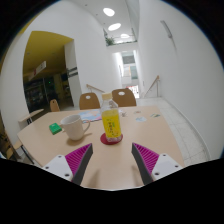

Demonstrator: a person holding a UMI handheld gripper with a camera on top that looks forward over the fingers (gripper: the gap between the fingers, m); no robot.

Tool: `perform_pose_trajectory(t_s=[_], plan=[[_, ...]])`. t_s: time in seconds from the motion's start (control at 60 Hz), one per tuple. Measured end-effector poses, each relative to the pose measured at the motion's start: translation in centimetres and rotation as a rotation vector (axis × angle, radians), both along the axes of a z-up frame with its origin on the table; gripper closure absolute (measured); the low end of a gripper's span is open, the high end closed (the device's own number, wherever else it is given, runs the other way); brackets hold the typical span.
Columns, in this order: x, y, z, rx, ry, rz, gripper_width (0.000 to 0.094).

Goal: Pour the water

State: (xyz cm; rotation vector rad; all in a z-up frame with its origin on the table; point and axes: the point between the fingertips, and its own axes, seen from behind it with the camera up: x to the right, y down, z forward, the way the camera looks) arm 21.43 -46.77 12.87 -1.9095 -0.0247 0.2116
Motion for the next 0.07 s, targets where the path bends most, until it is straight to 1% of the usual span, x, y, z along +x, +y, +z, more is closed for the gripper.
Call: perform_pose_trajectory(t_s=[0.067], plan=[[1.1, -3.7, -0.7, -0.007, 0.025, 0.034, 0.0079]])
